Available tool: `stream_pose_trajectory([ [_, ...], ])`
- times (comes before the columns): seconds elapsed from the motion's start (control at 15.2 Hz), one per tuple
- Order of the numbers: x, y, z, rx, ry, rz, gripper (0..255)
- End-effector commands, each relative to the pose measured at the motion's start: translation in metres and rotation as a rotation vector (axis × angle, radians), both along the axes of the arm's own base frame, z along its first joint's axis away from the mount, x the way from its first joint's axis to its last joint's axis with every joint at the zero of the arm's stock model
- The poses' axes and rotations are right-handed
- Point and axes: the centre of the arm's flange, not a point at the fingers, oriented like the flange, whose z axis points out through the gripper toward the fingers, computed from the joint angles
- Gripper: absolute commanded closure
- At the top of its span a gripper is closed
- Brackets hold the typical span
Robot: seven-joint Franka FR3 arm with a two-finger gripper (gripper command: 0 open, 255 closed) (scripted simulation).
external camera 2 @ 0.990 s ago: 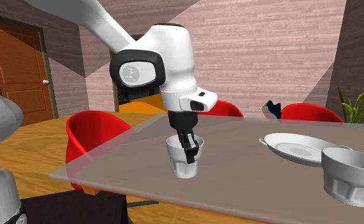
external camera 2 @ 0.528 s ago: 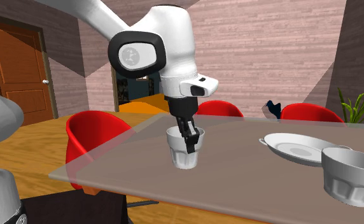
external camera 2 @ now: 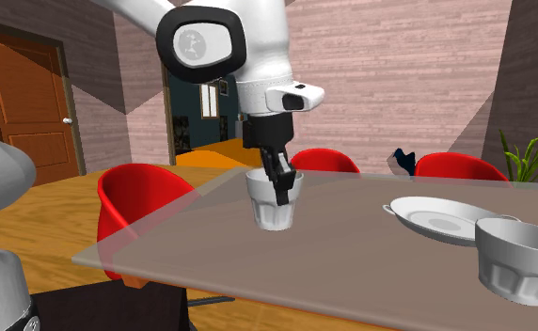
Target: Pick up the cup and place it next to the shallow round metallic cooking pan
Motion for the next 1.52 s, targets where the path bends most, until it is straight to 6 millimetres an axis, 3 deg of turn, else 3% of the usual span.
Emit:
stream_pose_trajectory([
  [0.0,-0.001,0.0,0.011,0.0,0.0,0.0,255],
  [1.19,-0.001,0.0,0.102,0.0,0.0,0.0,255],
  [1.45,0.052,0.002,0.102,0.0,0.0,0.0,255],
])
